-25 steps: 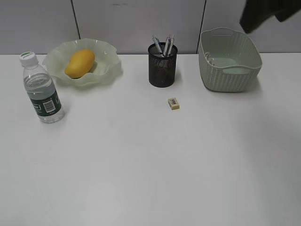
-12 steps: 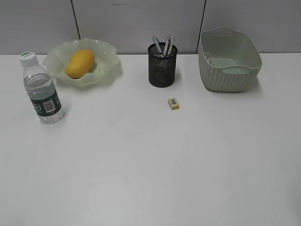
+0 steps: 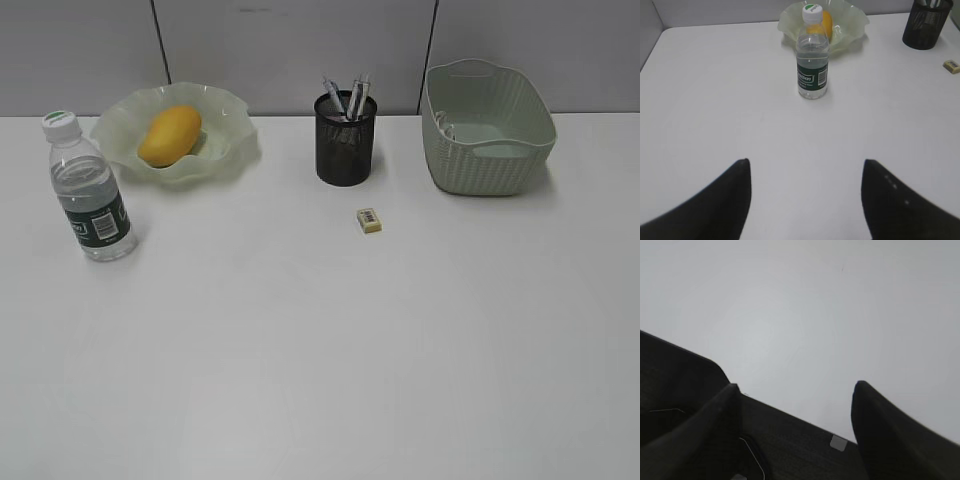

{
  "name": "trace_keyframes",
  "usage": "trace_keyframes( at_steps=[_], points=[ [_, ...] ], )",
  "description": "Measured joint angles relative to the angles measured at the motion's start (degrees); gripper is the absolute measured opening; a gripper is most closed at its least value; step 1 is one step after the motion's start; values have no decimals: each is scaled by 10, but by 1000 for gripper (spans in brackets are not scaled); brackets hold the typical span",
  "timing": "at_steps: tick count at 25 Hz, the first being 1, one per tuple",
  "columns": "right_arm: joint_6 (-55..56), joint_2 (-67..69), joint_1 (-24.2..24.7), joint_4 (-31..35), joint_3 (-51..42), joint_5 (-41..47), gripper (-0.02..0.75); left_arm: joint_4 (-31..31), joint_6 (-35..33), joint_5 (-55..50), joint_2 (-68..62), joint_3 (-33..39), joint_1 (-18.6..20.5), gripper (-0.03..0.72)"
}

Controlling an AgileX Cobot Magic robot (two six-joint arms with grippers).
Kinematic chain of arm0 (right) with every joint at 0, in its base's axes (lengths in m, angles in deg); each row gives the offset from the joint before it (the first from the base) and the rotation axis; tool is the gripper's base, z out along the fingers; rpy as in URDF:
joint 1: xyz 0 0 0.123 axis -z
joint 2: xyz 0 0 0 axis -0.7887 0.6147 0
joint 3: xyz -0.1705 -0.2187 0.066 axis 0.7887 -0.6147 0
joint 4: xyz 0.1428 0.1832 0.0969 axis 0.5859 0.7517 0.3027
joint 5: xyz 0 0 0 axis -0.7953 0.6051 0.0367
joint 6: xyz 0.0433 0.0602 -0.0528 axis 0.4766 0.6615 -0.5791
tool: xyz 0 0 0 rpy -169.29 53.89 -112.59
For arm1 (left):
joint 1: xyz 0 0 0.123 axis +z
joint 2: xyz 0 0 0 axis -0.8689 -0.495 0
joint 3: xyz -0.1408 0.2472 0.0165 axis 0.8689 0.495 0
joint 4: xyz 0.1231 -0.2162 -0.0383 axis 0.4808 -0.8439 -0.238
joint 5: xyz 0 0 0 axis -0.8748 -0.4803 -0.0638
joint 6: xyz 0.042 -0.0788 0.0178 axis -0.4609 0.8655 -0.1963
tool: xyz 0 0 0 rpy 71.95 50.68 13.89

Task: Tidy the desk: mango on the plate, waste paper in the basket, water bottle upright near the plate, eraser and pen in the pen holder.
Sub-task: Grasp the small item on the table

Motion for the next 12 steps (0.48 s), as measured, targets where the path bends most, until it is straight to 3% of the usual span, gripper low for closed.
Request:
trace_keyframes(
  at_steps=[12],
  points=[
    [0, -68, 0, 1, -18, 9, 501, -2, 0, 0, 0, 0, 0, 522]
  ],
)
